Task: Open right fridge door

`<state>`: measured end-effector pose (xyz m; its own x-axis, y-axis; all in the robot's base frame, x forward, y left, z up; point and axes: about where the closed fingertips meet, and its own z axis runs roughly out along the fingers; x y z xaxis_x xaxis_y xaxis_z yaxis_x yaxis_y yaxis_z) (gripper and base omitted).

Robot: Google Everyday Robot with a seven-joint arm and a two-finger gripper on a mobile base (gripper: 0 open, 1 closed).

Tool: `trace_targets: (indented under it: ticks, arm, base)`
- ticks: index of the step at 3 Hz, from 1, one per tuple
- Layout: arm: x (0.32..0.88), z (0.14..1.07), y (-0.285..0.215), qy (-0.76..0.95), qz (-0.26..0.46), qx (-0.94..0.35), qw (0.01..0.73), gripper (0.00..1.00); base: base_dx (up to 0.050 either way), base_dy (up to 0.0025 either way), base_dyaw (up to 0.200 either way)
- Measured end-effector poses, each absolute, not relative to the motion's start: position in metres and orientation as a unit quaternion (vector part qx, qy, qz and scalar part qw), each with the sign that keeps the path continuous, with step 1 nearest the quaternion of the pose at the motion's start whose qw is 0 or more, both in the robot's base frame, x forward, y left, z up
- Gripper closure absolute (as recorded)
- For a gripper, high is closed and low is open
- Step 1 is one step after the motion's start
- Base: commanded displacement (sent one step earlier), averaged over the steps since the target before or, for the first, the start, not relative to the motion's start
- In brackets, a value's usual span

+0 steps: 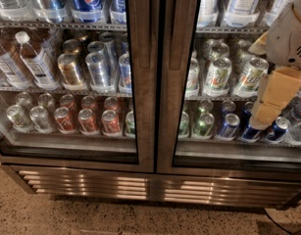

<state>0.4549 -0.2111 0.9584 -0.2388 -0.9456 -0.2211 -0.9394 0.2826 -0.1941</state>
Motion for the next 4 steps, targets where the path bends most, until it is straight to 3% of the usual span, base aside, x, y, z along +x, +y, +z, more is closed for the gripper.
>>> trace_targets:
  ticks: [2, 4]
  arm:
    - [0.4593, 0.9348, -0.2034, 0.787, 0.007, -0.603, 0.13, 0.0]
    - [0.458, 0.9294, -0.2064, 0.745, 0.099, -0.637, 0.171, 0.0]
  base:
    - [0.0, 0.0, 0.0]
    - [0.0, 0.0, 0.0]
